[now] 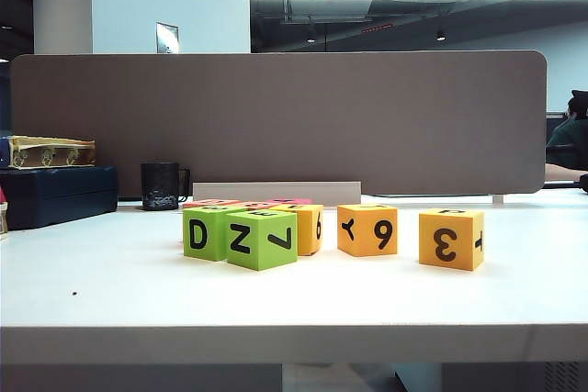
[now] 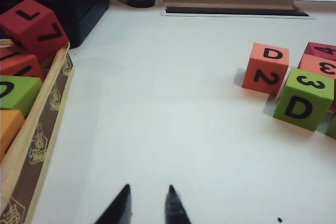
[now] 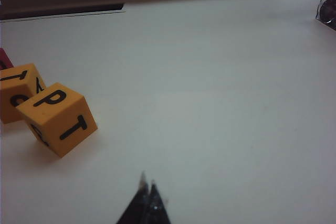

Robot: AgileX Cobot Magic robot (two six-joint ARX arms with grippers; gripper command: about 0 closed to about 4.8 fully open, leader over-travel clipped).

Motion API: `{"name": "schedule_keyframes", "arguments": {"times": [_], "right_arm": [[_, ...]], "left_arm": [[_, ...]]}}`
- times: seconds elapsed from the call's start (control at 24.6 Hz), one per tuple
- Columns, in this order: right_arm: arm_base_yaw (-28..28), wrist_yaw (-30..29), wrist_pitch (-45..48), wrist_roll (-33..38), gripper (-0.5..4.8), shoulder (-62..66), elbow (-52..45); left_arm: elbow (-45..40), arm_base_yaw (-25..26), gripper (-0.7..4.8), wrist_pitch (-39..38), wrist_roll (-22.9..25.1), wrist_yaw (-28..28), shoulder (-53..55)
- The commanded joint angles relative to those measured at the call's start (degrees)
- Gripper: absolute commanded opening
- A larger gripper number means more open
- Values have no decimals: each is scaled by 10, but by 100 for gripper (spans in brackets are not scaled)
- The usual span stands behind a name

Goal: Select the appropriate blocks from the scattered letter blocks on the table and arrange them in a row to spell out "DEEP".

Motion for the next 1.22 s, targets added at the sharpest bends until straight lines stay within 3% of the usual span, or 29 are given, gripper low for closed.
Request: {"name": "schedule_keyframes", "arguments": {"times": [0.04,0.49,0.81,0.85,0.89,1.06,1.22], "right_arm": [[0,-1,4,0,0,-7,-2],[0,-1,5,0,0,-7,-2],[0,-1,36,0,-1,-7,-2],[0,-1,45,0,-1,-7,-2],[0,-1,65,0,-1,-7,0],[0,-1,61,6,-1,-6,16],[1,-1,21,33,-1,-5,48]], "left_arm": [[-1,0,80,-2,2,-2,0],[-1,0,80,-2,1,0,0],[-1,0,79,-2,-40,0,0],[-1,0,66,-2,-51,0,0],[-1,0,14,-1,-69,1,0],[3,0,4,3,-90,77,0],[16,0,-6,2,-90,86,0]]}}
